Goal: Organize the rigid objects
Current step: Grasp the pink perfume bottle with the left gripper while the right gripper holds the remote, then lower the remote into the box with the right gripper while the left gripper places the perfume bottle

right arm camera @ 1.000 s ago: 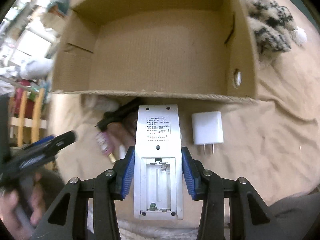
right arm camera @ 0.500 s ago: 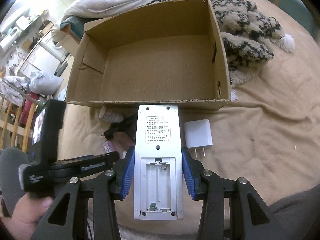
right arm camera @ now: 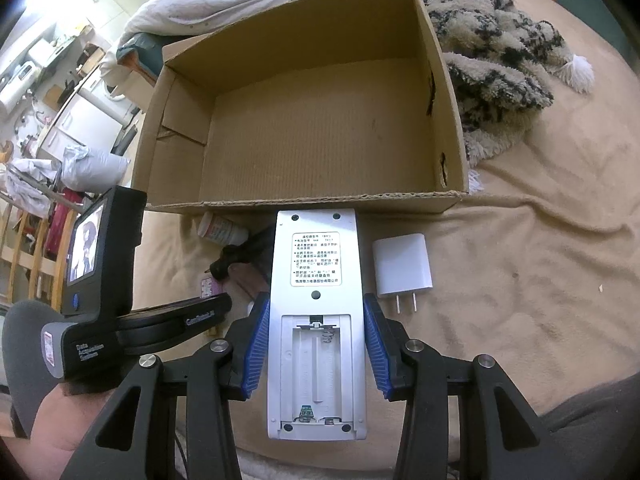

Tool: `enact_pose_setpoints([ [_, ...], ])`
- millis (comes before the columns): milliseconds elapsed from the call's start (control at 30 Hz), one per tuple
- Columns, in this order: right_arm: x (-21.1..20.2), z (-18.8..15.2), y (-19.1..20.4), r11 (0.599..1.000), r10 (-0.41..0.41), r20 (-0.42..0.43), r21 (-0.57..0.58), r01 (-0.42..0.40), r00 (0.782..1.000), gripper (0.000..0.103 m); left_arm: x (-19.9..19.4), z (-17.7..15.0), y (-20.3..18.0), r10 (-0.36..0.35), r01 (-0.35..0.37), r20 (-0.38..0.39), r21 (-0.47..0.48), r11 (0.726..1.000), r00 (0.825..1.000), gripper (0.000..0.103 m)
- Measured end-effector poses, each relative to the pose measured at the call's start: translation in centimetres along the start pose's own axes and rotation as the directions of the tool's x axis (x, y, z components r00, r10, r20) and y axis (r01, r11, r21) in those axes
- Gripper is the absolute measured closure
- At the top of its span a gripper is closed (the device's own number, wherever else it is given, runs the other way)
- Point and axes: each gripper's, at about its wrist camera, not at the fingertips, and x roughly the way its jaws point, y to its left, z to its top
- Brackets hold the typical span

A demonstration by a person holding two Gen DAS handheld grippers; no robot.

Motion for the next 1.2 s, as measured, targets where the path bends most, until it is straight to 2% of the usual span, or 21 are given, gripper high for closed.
enact_pose_setpoints([
  [200,0.0,0.0,0.2,1.000,-0.012,0.004,-0.008,0.012,1.000,0.057,-1.6,-1.1,0.7,0.015,-0.015,0.018,0.011,1.000,1.000,0.080],
  [367,-0.8,-0.4,0.4,1.000,-0.009,0.019,-0.016,0.009,1.000,0.057,-3.4,-2.2,2.0,0.015,-0.017,0.064,0.028,0.999,0.998,0.080],
  [533,-2.8,-0.7,0.9,0.999,0.002,0.083,-0.037,0.001,0.997,0.057,-7.5,-3.0,4.1,0.008,-0.019,0.158,0.067,0.998,0.987,0.080],
  [633,-4.0,-0.3,1.2,0.999,0.010,0.137,-0.054,-0.003,0.990,0.057,-9.5,-3.2,4.0,-0.010,-0.007,0.204,0.079,0.997,0.979,0.080],
  [767,-5.5,1.2,1.5,0.997,0.037,0.202,-0.076,-0.022,0.979,0.057,-12.7,-2.1,3.9,-0.048,0.023,0.278,0.092,0.995,0.959,0.080],
  [967,-5.8,5.4,1.4,0.996,0.063,0.225,-0.081,-0.046,0.972,0.057,-17.5,1.2,2.7,-0.106,0.054,0.407,0.137,0.989,0.907,0.080],
  [1067,-5.0,7.6,1.6,0.994,0.057,0.216,-0.099,-0.036,0.975,0.057,-18.3,3.0,2.0,-0.132,0.070,0.421,0.159,0.985,0.897,0.080],
  [1200,-2.1,10.4,1.5,0.995,0.044,0.163,-0.098,-0.029,0.986,0.057,-18.3,5.5,0.1,-0.169,0.069,0.434,0.236,0.969,0.885,0.080],
])
